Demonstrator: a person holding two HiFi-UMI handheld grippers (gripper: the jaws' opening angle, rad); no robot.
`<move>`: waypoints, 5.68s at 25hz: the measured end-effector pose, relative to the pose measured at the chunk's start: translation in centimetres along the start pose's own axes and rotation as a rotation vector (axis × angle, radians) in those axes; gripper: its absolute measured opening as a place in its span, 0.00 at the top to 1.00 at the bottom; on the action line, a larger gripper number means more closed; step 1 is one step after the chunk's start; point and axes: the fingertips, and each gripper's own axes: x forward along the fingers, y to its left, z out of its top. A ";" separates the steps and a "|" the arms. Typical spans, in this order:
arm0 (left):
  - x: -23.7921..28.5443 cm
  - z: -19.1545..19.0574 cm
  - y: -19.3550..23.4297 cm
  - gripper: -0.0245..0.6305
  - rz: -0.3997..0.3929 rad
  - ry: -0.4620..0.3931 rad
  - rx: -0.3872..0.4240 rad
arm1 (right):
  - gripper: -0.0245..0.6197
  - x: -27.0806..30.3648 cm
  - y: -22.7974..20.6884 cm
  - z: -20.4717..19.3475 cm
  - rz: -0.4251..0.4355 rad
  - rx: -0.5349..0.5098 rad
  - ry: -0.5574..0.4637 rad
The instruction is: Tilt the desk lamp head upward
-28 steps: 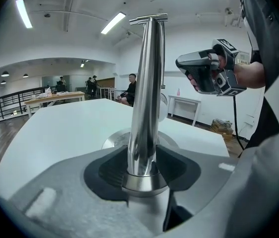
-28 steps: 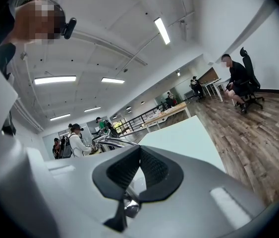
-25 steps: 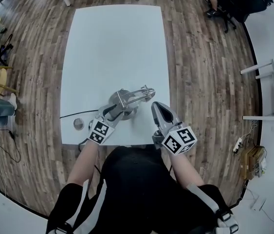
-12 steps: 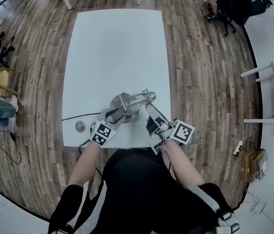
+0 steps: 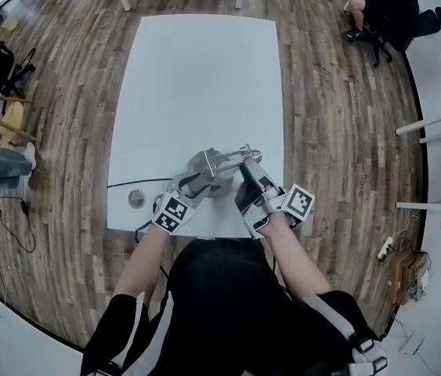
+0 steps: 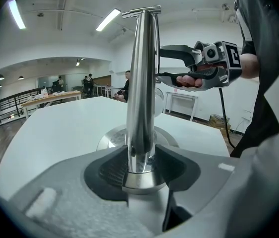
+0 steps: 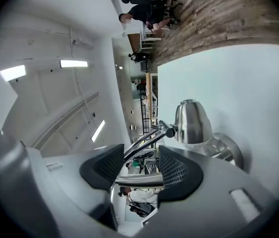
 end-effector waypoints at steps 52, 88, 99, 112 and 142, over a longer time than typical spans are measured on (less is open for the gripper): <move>0.6 -0.5 0.2 0.73 0.018 0.048 0.011 | 0.77 0.3 6.3 3.8 -0.036 -0.392 0.009; 0.5 -0.5 0.6 0.74 0.012 0.057 0.010 | 0.89 2.3 16.9 -1.2 0.193 -0.843 0.147; 0.6 -0.6 0.6 0.74 0.005 0.058 0.009 | 0.91 3.0 18.1 -2.8 0.243 -0.889 0.201; 0.3 -0.7 0.7 0.74 0.004 0.055 0.007 | 0.90 3.5 18.9 -4.8 0.246 -1.025 0.254; 0.6 -0.4 0.7 0.74 -0.011 0.064 0.004 | 0.91 5.0 19.9 -9.7 0.332 -1.267 0.407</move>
